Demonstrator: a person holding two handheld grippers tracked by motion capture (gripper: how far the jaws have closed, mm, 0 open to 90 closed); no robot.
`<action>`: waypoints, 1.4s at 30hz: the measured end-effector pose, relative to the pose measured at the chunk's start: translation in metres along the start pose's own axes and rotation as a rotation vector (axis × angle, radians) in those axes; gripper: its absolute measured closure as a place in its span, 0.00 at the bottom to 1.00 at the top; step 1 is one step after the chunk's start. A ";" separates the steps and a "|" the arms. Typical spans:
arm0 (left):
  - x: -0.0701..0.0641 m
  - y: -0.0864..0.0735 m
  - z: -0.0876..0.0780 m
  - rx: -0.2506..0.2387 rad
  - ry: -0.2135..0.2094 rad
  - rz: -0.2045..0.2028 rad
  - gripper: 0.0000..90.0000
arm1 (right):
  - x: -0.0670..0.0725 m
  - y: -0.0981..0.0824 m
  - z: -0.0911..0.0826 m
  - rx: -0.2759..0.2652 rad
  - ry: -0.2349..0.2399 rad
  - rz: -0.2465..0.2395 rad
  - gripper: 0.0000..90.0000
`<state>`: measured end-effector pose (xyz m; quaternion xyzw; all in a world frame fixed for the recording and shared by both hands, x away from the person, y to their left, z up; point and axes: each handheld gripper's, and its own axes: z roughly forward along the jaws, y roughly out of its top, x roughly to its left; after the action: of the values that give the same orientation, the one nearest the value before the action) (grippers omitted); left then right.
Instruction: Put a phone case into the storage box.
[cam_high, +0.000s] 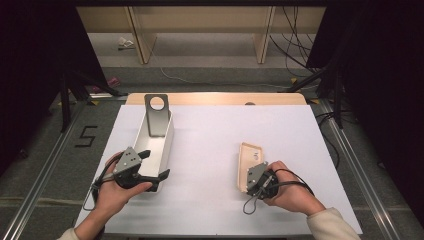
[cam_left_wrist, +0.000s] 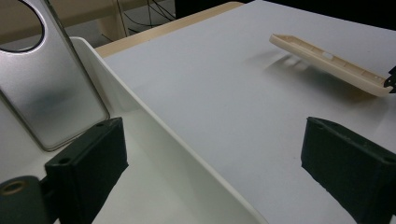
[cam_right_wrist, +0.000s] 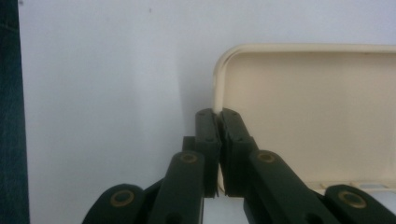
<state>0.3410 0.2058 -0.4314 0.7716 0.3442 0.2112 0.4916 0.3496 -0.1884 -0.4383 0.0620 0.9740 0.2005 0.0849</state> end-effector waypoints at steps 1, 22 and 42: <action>0.000 0.000 0.000 0.000 0.000 0.001 0.07 | -0.001 0.000 -0.001 -0.018 0.000 -0.001 0.97; 0.001 -0.001 0.001 0.001 0.001 -0.005 0.08 | -0.004 -0.003 0.001 -0.185 -0.025 0.031 0.98; -0.012 0.044 0.017 -0.001 0.004 -0.037 0.17 | 0.002 0.012 0.004 -0.225 -0.028 -0.005 0.98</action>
<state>0.3588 0.1744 -0.3984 0.7644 0.3595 0.2035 0.4950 0.3491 -0.1758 -0.4373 0.0526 0.9443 0.3074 0.1052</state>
